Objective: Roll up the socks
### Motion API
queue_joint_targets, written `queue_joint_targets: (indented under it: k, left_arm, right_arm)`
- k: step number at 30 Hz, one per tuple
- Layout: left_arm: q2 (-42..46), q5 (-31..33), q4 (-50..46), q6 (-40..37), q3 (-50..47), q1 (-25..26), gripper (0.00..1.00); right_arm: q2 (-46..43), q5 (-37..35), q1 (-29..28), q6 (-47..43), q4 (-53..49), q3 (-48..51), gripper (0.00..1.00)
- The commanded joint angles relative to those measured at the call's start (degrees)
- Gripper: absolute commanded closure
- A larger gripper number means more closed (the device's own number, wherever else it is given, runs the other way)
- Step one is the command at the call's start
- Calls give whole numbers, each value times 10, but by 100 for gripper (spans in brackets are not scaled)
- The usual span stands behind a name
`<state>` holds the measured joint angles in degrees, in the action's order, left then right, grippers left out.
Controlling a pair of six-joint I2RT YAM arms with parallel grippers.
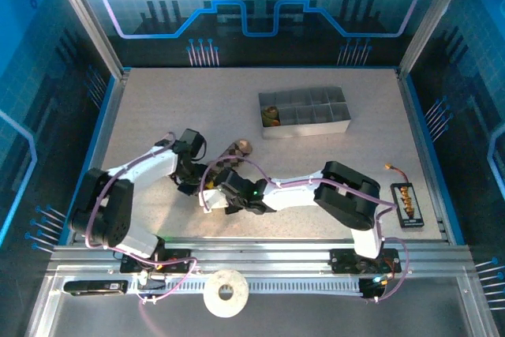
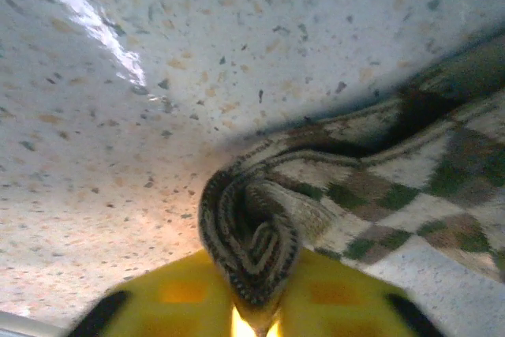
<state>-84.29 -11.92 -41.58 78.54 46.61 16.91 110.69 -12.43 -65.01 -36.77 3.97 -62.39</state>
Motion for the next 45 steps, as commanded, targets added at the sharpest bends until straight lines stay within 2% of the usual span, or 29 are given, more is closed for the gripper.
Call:
queue_joint_targets:
  k: [1, 2, 5, 6, 11, 17, 21, 28, 34, 36, 38, 40, 41, 43, 45]
  left_arm:
    - [61, 4, -54, 13, -6, -19, 51]
    - [74, 1, -54, 18, -11, -28, 42]
    - [103, -8, -56, 23, -27, -53, 29]
    - [111, -10, -57, 25, -34, -61, 27]
    - [143, -20, -34, 29, -60, -70, 26]
    - [170, -48, 68, 58, -109, -43, 30]
    - [154, -46, 127, 76, -126, -15, 30]
    - [94, -30, 195, 76, -129, 4, 32]
    - [39, -13, 209, 63, -124, 15, 45]
    - [27, -4, 195, 60, -120, 20, 57]
    - [16, 5, 156, 63, -115, 24, 75]
    - [6, 3, 111, 67, -111, 24, 94]
    - [3, 2, 81, 72, -108, 24, 100]
    - [3, -1, 40, 74, -104, 24, 100]
    - [8, 3, -3, 78, -96, 23, 100]
  right_arm:
    - [16, 96, 29, 74, -108, -10, 100]
    - [16, 119, 37, 91, -118, -13, 100]
    - [30, 179, 54, 119, -159, -34, 100]
    - [37, 186, 57, 127, -171, -41, 100]
    - [54, 247, 80, 160, -202, -68, 100]
    - [92, 378, 132, 237, -245, -118, 100]
    - [123, 467, 165, 272, -276, -149, 100]
    - [165, 541, 198, 328, -300, -179, 100]
    - [196, 571, 213, 364, -322, -206, 100]
    - [192, 569, 213, 364, -318, -203, 100]
    - [178, 565, 212, 363, -303, -194, 100]
    - [153, 554, 210, 357, -272, -172, 89]
    - [129, 542, 208, 352, -250, -155, 81]
    - [87, 504, 199, 330, -221, -124, 65]
    - [34, 447, 187, 294, -180, -83, 58]
